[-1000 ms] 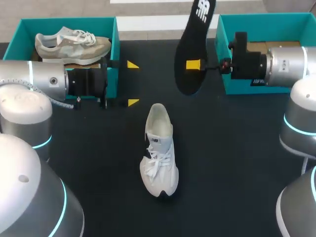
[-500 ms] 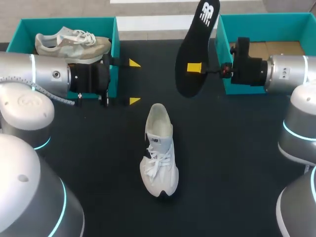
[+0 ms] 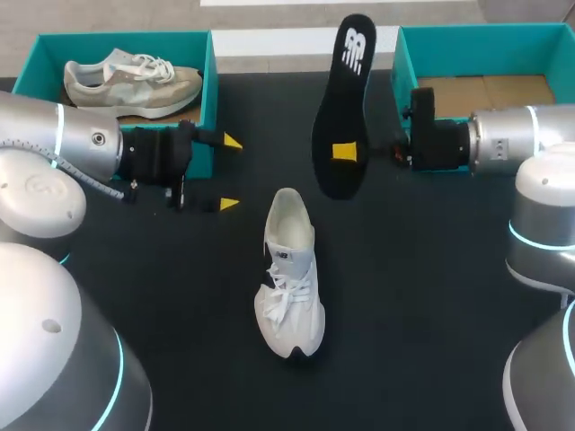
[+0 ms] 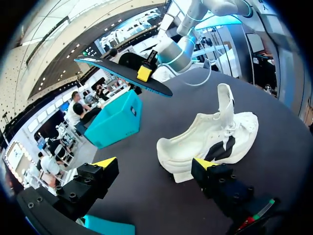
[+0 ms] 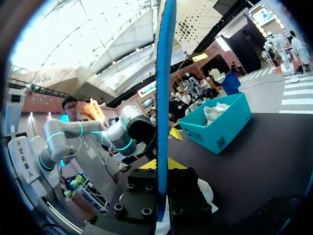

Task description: Take the shoe out of the shoebox, open the shoe tongue, remove and reinsert the insole, then place the shoe into the shoebox

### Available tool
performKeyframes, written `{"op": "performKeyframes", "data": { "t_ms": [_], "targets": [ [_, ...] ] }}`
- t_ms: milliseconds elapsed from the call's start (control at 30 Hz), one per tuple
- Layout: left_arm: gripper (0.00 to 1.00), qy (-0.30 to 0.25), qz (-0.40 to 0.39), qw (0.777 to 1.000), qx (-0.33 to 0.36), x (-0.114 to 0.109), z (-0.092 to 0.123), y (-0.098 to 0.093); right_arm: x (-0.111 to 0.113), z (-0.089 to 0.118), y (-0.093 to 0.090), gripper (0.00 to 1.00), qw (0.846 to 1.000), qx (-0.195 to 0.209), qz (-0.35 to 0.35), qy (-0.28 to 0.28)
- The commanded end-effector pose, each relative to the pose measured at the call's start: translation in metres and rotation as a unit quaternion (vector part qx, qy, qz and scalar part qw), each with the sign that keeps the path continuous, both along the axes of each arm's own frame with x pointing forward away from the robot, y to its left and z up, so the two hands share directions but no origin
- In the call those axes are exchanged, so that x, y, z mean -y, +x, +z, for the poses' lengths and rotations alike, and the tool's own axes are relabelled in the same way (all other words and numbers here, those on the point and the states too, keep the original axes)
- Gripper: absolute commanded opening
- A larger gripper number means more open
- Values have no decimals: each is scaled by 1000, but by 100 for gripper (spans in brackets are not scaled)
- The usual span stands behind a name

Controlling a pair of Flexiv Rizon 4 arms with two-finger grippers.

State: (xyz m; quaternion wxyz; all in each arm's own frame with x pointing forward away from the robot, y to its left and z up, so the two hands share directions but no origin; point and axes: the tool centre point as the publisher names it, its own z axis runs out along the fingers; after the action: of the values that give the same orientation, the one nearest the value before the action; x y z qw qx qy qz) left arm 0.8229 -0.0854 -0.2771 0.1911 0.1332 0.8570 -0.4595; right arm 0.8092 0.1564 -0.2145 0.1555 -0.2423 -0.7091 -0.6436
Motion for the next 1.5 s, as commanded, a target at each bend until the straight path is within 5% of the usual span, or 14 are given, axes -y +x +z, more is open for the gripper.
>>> {"op": "performKeyframes", "data": {
  "t_ms": [33,400,767,1033,1500],
  "targets": [
    [100,13,-4,1000,-16,-1,-10,-7,-8,-20,10,0,1000,1,19,5],
    [100,55,-49,996,-54,-2,-38,-38,-36,-38,3,0,998,24,58,-16],
    [100,64,-61,994,-66,-1,-35,-48,-36,-38,3,0,998,24,58,-16],
    [100,65,-59,993,-82,-2,-45,-54,-63,-63,10,0,996,24,89,-2],
    [100,61,-43,992,-102,-5,-57,-54,-85,-58,11,0,993,15,114,-8]
  ]
}}
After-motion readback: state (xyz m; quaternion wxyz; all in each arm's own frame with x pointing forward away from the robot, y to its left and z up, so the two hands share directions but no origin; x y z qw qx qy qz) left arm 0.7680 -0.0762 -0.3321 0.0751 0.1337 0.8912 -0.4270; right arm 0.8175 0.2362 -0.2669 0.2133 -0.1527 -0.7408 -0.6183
